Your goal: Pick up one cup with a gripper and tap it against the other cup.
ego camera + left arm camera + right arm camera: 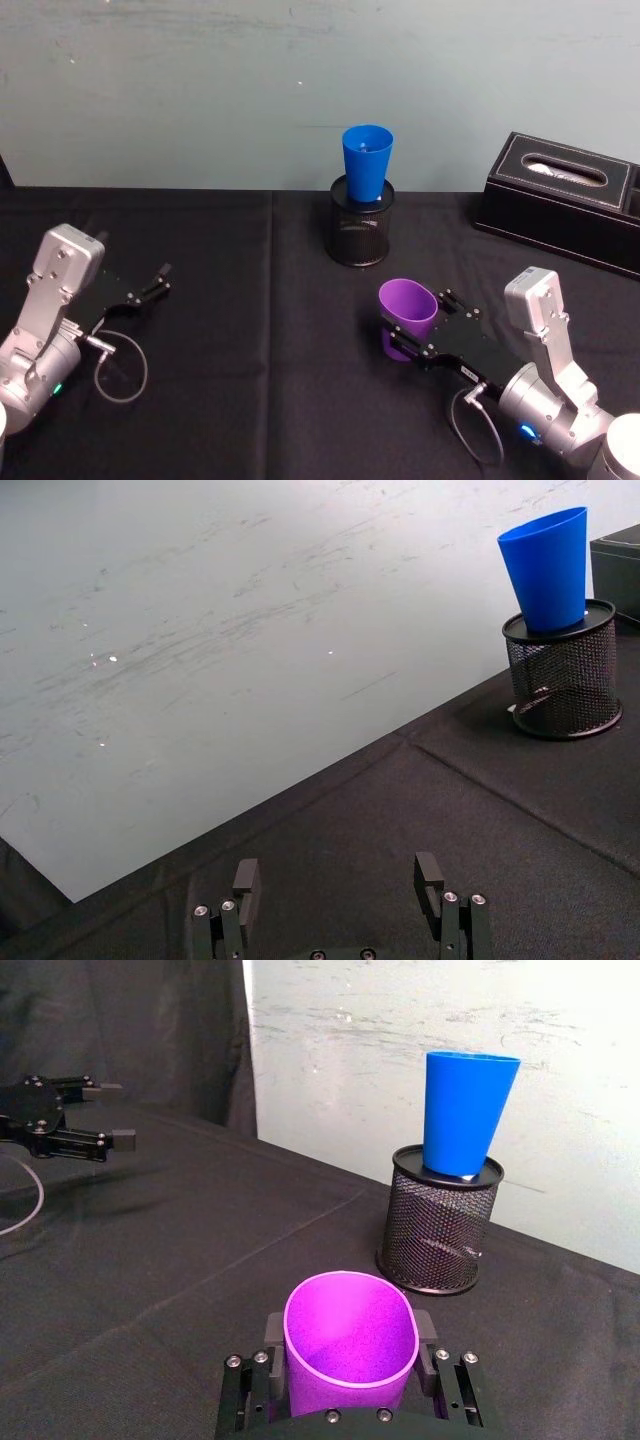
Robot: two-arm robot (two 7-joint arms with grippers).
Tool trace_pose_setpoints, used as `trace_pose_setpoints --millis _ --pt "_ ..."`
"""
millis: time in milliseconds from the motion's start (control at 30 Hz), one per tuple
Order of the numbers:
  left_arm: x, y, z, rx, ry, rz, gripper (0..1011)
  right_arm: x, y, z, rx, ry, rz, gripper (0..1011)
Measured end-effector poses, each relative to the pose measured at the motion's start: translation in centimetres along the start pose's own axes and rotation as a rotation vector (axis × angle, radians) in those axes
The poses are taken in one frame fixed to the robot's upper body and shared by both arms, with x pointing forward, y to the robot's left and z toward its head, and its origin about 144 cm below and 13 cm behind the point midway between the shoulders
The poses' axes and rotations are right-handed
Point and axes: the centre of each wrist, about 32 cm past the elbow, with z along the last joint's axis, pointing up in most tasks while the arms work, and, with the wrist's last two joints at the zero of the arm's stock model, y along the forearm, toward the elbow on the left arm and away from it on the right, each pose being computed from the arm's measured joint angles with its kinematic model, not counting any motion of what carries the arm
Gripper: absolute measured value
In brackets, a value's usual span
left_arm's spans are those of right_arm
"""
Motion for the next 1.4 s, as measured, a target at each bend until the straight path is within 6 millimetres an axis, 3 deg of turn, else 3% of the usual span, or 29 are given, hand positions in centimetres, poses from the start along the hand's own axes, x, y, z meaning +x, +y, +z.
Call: trace_pose_setpoints --millis 1400 --pt "0.00 0.00 0.00 0.000 0.000 0.000 1011 0.00 0.00 0.00 0.000 0.000 0.000 739"
